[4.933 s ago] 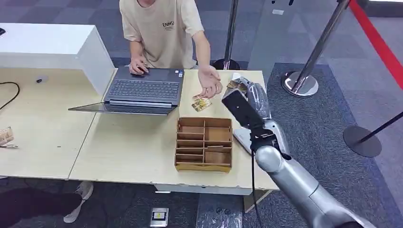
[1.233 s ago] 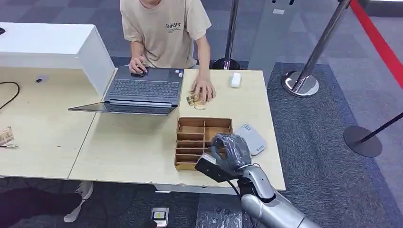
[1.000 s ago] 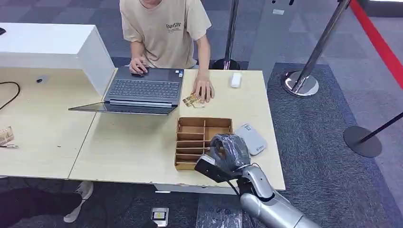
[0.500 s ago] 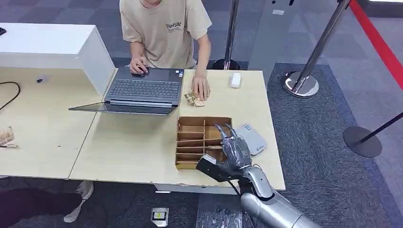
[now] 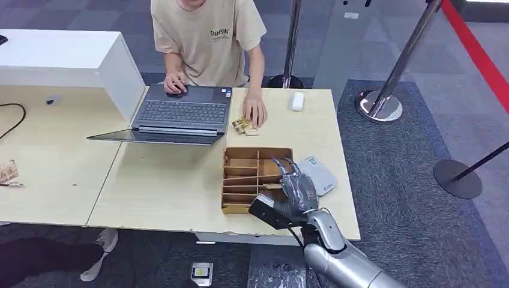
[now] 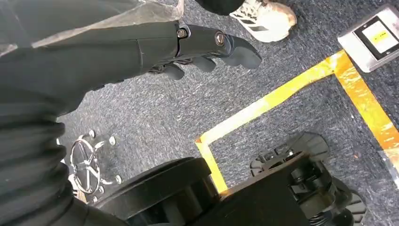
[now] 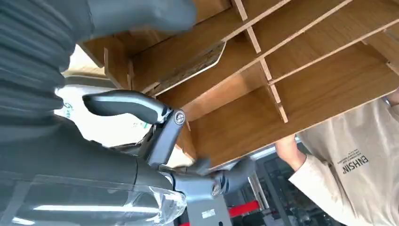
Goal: Pass the card to the sensor for recognition and then transmit it.
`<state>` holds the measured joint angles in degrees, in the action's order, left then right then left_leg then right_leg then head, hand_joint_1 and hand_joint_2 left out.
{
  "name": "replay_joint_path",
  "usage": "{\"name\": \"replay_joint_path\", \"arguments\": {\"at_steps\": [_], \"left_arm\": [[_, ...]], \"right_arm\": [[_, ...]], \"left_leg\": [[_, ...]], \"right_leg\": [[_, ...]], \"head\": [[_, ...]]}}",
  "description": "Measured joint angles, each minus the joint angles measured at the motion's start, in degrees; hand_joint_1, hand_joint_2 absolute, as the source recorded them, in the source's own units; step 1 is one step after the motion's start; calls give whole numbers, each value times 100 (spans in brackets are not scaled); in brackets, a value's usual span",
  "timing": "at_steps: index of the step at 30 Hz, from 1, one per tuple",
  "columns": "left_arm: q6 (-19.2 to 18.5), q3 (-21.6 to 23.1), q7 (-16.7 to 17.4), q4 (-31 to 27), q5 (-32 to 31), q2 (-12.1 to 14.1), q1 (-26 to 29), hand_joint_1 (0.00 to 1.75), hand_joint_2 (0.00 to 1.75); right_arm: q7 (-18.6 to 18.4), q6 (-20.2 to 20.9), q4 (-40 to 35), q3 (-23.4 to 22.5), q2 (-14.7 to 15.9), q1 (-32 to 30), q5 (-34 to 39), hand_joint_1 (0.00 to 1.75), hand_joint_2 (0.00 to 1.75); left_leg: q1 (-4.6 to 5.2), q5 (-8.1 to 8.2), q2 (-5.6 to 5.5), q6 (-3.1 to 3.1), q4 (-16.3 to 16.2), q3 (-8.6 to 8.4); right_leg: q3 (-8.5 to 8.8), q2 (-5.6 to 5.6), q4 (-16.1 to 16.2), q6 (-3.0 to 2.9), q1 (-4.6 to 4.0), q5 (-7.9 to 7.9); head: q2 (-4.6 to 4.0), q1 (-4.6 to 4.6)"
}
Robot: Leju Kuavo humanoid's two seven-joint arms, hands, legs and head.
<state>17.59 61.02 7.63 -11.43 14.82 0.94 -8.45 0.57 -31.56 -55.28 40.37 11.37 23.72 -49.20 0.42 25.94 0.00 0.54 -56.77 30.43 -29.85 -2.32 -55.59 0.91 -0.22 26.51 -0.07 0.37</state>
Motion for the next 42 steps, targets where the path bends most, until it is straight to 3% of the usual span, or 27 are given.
{"name": "replay_joint_path", "arguments": {"at_steps": [1,2,21,28,34,42], "left_arm": [[0,0,0,0,0,0,0,0,175],[0,0,0,0,0,0,0,0,175],[-4,0,9,0,-42,0,-3,0,175],[-2,0,9,0,-35,0,0,0,175],[11,0,13,0,-42,0,4,0,175],[35,0,9,0,-52,-17,-29,0,175]], "right_arm": [[0,-17,2,0,-2,0,-6,168,175],[0,-22,4,0,-2,0,-9,175,175],[96,-105,109,-4,-26,60,7,175,175],[280,-173,63,-39,-31,61,503,175,175],[203,-142,-628,-256,-2,294,732,175,175],[-129,398,-2145,-619,127,1133,890,175,175]], "left_leg": [[0,0,0,0,0,0],[0,0,0,0,0,0],[0,1,0,0,0,1],[1,1,0,0,0,3],[1,-1,2,0,0,2],[3,-4,4,1,0,3]], "right_leg": [[0,0,0,0,0,0],[0,0,0,0,0,0],[-1,0,0,0,0,0],[-2,0,0,0,0,0],[-4,0,-2,-1,1,-1],[-6,0,-2,-3,2,-3]], "head": [[0,0],[0,0],[0,0],[0,0],[0,0],[0,0]]}}
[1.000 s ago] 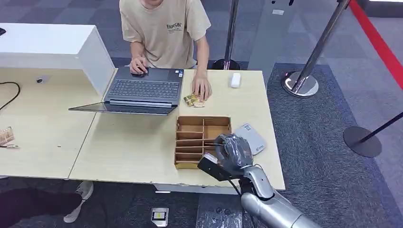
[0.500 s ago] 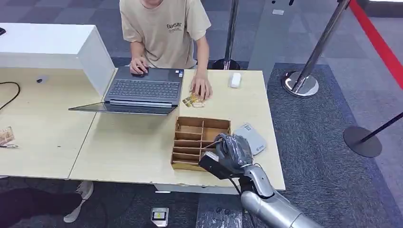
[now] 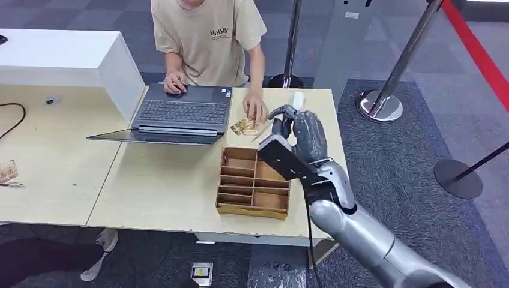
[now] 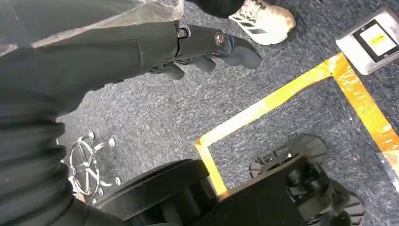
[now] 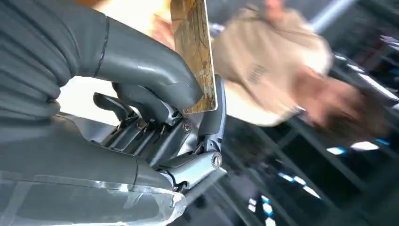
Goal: Pass the card to the sensor for recognition and then transmit it.
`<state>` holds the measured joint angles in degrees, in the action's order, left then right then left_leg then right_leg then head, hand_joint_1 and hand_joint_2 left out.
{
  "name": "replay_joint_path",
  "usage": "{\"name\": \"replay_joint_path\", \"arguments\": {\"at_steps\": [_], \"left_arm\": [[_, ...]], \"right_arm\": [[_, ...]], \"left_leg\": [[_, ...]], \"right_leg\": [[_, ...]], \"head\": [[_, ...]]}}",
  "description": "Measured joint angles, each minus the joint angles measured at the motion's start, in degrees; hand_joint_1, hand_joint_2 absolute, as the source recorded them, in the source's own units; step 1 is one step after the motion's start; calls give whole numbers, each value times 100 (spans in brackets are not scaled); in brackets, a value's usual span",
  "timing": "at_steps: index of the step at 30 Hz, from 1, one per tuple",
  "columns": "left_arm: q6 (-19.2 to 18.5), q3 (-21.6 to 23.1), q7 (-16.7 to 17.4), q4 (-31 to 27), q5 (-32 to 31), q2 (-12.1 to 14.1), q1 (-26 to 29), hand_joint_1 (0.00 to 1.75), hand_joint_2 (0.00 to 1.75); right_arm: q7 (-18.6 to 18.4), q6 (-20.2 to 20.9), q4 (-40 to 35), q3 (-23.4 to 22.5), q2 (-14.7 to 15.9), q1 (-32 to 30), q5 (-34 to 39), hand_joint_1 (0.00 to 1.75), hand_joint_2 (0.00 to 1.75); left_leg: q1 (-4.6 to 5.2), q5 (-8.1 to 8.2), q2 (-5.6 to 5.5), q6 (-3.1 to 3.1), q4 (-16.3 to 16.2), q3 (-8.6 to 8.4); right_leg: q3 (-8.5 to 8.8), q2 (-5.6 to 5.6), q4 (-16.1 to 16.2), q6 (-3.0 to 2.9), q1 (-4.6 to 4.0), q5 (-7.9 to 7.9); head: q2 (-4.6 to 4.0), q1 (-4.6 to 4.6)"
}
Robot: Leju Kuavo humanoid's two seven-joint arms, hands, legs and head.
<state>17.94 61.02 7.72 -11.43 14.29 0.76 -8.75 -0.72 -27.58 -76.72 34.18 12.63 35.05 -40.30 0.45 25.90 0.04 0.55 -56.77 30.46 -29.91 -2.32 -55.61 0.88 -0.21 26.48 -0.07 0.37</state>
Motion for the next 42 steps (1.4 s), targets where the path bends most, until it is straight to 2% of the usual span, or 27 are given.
{"name": "replay_joint_path", "arguments": {"at_steps": [5,9,12,17,22,23,24,25,28,29,30,33,38,39,42], "left_arm": [[-20,0,-18,0,-46,-26,-70,0,175],[-81,0,-20,0,-116,-66,-132,0,175],[-109,2,-20,0,-144,-98,-193,0,175],[-131,2,-24,0,-175,-146,-268,0,175],[-131,2,-28,-2,-175,-155,-269,0,175],[-127,2,-31,0,-164,-160,-268,0,175],[-114,2,-31,-2,-149,-177,-275,0,175],[-92,2,-31,0,-144,-197,-277,0,175],[-92,2,-31,-2,-144,-208,-276,0,175],[-94,2,-28,0,-146,-208,-276,0,175],[-94,2,-26,-2,-149,-210,-276,0,175],[-94,2,-20,0,-162,-210,-274,0,175],[-120,2,-17,0,-186,-210,-268,0,175],[-127,2,-17,0,-186,-210,-266,0,175],[-131,2,-17,0,-177,-210,-255,0,175]], "right_arm": [[2,408,-430,-59,35,531,183,175,175],[204,682,-272,5,26,990,439,175,175],[407,734,194,83,-33,1351,542,175,175],[315,758,1449,232,-182,1964,303,175,175],[288,745,1610,254,-192,2026,249,175,175],[245,721,1894,304,-232,2131,126,175,175],[-5,710,2598,470,-293,2363,-399,175,175],[-131,892,3197,684,-339,2523,-846,175,175],[-133,922,3565,800,-367,2535,-879,175,175],[-133,922,3671,829,-376,2536,-861,136,175],[-129,916,3766,868,-383,2535,-835,3,175],[-38,811,3943,927,-389,2526,-593,0,175],[336,304,4064,881,-415,2479,124,0,175],[452,201,4057,835,-426,2460,351,0,0],[673,-33,3930,640,-472,2358,956,0,0]], "left_leg": [[0,0,0,0,0,0],[0,-1,-2,0,0,4],[-1,-3,-4,0,0,5],[-1,-5,-16,1,0,10],[-1,-5,-15,1,0,11],[-1,-5,-15,1,0,10],[0,-4,-14,1,0,11],[-1,-4,-14,1,0,11],[-1,-4,-13,1,0,11],[-1,-4,-13,1,0,11],[-1,-4,-13,1,0,11],[-1,-4,-12,1,0,10],[-1,-4,-9,1,0,10],[-1,-4,-8,1,0,10],[-1,-4,-9,1,0,10]], "right_leg": [[1,0,0,0,0,0],[1,0,-1,-1,0,-1],[2,-2,-1,0,0,-3],[1,-12,-3,0,0,-3],[1,-12,-3,0,0,-4],[0,-11,-3,0,0,-3],[-1,-11,-2,1,0,-3],[-2,-11,-1,1,0,-3],[-4,-11,-1,1,0,-3],[-4,-11,-1,1,-1,-3],[-4,-11,-1,1,-1,-3],[-5,-10,-1,0,-1,-3],[-4,-9,-1,0,-1,-3],[-4,-9,-2,0,-1,-3],[-4,-9,-1,1,-1,-3]], "head": [[0,2],[0,2],[0,0],[0,4],[0,2],[0,-2],[0,-2],[0,0],[0,0],[0,0],[0,0],[0,-2],[0,0],[0,0],[0,0]]}}
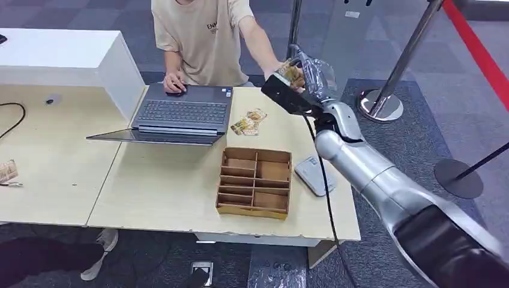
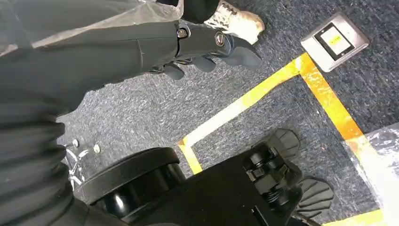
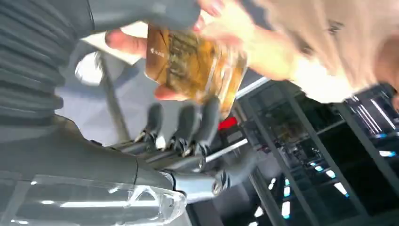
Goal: Pass the card to the sensor for recognition and then transmit it.
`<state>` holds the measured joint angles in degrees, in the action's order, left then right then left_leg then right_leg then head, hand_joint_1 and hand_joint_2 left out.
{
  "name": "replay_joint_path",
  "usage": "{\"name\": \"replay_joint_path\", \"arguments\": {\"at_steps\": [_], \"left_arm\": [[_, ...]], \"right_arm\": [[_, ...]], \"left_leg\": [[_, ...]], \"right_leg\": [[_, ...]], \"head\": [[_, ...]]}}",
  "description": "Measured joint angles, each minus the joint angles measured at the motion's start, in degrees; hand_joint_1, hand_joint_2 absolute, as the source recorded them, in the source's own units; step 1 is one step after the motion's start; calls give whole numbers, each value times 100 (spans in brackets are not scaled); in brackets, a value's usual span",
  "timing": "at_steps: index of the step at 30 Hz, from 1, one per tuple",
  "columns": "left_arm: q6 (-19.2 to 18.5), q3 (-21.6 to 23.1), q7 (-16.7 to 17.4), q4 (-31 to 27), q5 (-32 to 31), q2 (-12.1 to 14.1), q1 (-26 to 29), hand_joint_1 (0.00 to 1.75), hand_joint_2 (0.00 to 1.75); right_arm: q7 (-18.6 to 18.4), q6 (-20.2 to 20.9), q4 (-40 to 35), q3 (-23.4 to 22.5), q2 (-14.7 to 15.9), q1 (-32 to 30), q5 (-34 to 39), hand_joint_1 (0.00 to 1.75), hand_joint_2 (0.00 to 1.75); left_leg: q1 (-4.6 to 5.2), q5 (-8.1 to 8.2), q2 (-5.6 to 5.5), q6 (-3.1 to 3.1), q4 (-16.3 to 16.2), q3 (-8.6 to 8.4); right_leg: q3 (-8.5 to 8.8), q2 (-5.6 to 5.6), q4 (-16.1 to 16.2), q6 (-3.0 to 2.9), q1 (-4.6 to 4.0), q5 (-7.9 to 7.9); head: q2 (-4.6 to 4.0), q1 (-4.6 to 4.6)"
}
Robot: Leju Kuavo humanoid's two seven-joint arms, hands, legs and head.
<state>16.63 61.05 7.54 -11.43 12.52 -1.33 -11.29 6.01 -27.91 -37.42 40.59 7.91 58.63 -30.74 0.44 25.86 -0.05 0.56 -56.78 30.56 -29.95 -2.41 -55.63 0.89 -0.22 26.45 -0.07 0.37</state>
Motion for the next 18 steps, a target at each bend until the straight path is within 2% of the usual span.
{"name": "replay_joint_path", "arguments": {"at_steps": [5,10,14,18], "left_arm": [[87,0,-4,0,98,4,49,0,175],[247,-7,-44,0,223,24,182,0,175],[323,-11,-105,0,258,52,293,0,175],[358,-20,-114,0,264,79,352,0,175]], "right_arm": [[118,-268,-829,-420,-39,-534,1101,0,0],[61,-378,-2420,-854,-37,-1886,2210,0,0],[512,-192,-3644,-1190,-26,-3056,3226,0,0],[938,-113,-4643,-1447,-9,-3971,3682,0,0]], "left_leg": [[-5,1,-2,0,0,-3],[-5,4,-3,1,0,-3],[-6,10,-5,-1,0,-3],[-6,12,-7,-2,1,-3]], "right_leg": [[2,0,2,-1,-3,1],[1,-1,4,-1,-4,4],[4,-1,5,0,-5,9],[7,-3,7,5,-5,16]], "head": [[0,0],[0,-2],[0,0],[0,4]]}}
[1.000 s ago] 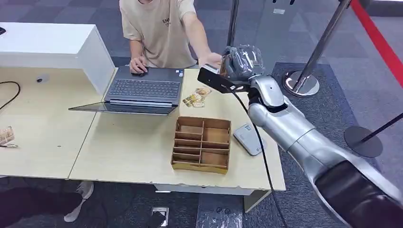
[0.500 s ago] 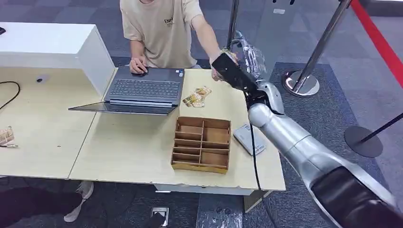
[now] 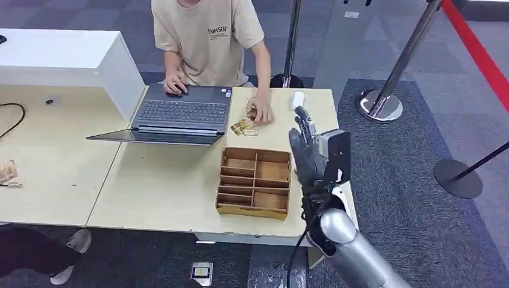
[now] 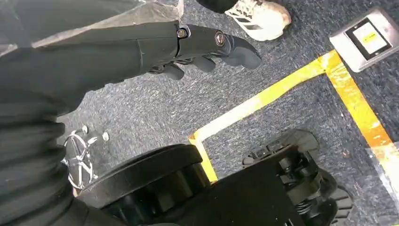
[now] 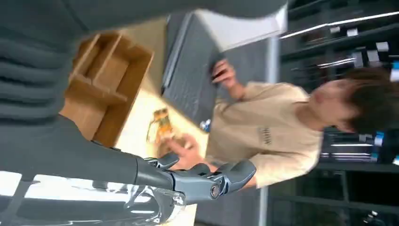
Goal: Pass the card to the sensor for recognition and then transmit it.
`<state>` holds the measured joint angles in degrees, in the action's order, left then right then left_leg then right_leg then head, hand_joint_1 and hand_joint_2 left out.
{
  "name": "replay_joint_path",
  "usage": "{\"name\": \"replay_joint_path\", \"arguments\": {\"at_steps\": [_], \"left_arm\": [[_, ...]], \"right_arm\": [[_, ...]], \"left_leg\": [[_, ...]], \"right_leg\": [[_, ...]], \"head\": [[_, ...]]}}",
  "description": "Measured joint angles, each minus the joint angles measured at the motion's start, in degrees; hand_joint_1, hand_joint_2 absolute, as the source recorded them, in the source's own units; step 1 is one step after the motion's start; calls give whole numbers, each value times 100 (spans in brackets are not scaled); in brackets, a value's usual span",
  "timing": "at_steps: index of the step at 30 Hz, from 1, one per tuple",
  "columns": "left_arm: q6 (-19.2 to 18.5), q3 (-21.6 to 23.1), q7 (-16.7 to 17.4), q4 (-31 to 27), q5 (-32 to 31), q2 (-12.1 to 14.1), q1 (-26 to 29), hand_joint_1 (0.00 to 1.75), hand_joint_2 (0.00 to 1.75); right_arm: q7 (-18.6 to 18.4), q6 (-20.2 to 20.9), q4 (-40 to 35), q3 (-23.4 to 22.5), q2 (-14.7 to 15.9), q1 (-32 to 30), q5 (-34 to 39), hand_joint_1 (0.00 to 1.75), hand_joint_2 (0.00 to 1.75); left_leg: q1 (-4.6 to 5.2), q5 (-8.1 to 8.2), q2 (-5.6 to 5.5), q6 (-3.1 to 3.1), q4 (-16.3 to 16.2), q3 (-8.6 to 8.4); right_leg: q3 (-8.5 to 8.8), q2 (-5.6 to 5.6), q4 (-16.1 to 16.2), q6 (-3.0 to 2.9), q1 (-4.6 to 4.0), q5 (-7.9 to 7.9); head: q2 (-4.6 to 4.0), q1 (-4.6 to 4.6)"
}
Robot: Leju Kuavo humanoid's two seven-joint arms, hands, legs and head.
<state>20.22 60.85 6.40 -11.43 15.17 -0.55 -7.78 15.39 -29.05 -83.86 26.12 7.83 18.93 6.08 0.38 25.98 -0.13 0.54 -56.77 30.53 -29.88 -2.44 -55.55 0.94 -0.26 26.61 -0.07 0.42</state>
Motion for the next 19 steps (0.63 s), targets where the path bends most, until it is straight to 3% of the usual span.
{"name": "replay_joint_path", "arguments": {"at_steps": [3,9,12,19], "left_arm": [[15,-9,2,0,-2,26,79,0,175],[-85,-20,0,4,-37,109,122,0,175],[-256,-17,-26,7,-70,160,129,0,175],[-277,-31,112,4,85,157,129,0,175]], "right_arm": [[273,35,-640,-127,-7,-599,251,0,0],[500,155,-1544,-297,-4,-1206,498,0,0],[576,153,-1819,-295,-7,-1387,535,0,0],[712,313,-2121,-288,-7,-1425,671,0,0]], "left_leg": [[1,3,11,-3,0,0],[1,3,11,-3,0,-3],[1,3,12,-3,0,-3],[1,3,12,-3,0,-3]], "right_leg": [[-6,12,-2,-4,1,-3],[-4,14,-2,-4,1,-3],[-4,14,-2,-4,1,-3],[-3,14,-2,-4,1,-3]], "head": [[0,-7],[0,-4],[0,-4],[0,-2]]}}
